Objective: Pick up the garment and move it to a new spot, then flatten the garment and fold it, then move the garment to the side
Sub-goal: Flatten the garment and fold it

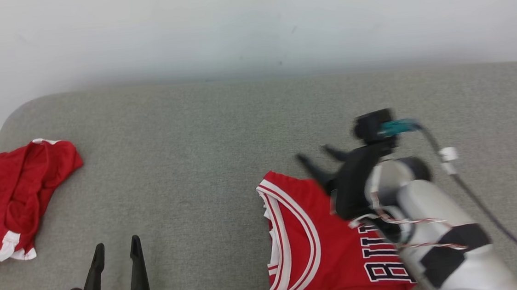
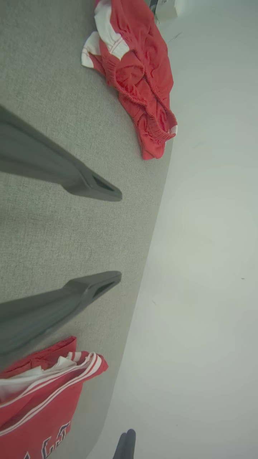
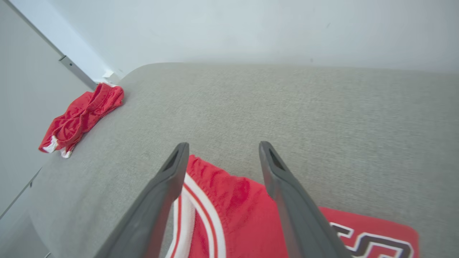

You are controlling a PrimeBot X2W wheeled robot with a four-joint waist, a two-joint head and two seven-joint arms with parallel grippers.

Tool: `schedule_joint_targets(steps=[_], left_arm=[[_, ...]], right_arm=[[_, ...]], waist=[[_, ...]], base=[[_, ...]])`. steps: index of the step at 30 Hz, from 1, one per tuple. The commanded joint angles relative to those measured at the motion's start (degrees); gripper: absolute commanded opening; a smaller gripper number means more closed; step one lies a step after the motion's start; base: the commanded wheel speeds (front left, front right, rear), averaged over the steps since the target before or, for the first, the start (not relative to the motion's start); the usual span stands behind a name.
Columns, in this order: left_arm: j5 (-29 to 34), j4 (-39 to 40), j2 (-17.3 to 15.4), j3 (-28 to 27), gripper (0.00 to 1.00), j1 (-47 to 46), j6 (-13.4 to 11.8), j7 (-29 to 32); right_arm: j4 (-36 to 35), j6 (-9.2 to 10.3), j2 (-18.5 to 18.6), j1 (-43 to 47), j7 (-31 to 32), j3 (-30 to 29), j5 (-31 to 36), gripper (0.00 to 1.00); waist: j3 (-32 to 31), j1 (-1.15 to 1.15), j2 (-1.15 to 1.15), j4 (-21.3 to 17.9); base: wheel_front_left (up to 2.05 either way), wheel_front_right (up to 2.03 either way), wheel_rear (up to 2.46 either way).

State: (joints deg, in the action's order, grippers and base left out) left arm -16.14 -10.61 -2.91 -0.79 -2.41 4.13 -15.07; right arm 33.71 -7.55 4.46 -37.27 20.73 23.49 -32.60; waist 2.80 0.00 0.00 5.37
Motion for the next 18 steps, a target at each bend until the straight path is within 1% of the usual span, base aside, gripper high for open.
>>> schedule_joint_targets(steps=[1, 4, 5, 8, 11, 13, 15, 18], left_arm=[[0.49, -0.01, 0.0, -0.27, 1.0, 0.66, 0.48, -0.1], [0.45, -0.18, 0.0, -0.63, 1.0, 1.16, 0.57, -0.1], [0.45, -0.18, 0.0, -0.63, 1.0, 1.16, 0.57, -0.1], [0.34, -0.4, 0.0, -1.06, 1.0, 1.73, 0.63, -0.1], [0.58, -0.57, -0.03, -1.64, 1.0, 1.98, 0.57, -0.1], [0.69, -0.71, 0.01, -1.9, 1.0, 2.12, 0.57, -0.1], [0.76, -0.65, -0.01, -2.27, 1.0, 2.35, 0.56, -0.1], [0.9, -0.52, -0.01, -2.93, 1.0, 2.78, 0.43, -0.1]], right_arm=[[-0.14, 0.14, 1.82, 1.49, -1.81, -2.09, 1.55, 1.0], [-0.93, 0.14, 4.13, 3.75, -6.71, -7.03, 5.91, 1.0], [-0.93, 0.14, 4.13, 3.75, -6.71, -7.03, 5.91, 1.0], [-2.1, 0.14, 5.79, 7.56, -12.25, -12.34, 9.88, 1.0], [-4.51, 0.14, 5.86, 11.74, -16.97, -16.15, 13.57, 1.0], [-6.59, 0.14, 6.46, 14.47, -20.1, -17.24, 15.99, 1.0], [-8.38, 0.14, 6.25, 17.26, -23.41, -19.16, 18.03, 1.0], [-10.89, 0.14, 5.67, 20.86, -27.91, -20.21, 20.29, 1.0]], waist=[[-0.99, 0.0, 0.0, -1.05], [-1.86, 0.0, 0.0, -1.88], [-1.86, 0.0, 0.0, -1.88], [-2.84, 0.0, 0.0, -2.72], [-3.6, 0.0, 0.0, -3.72], [-3.95, 0.0, 0.0, -4.35], [-4.4, 0.0, 0.0, -5.04], [-5.0, 0.0, 0.0, -6.09]], base=[[0.0, 0.0, 0.0], [0.0, 0.0, 0.0], [0.0, 0.0, 0.0], [0.0, 0.0, 0.0], [0.0, 0.0, 0.0], [0.0, 0.0, 0.0], [0.0, 0.0, 0.0], [0.0, 0.0, 0.0]])
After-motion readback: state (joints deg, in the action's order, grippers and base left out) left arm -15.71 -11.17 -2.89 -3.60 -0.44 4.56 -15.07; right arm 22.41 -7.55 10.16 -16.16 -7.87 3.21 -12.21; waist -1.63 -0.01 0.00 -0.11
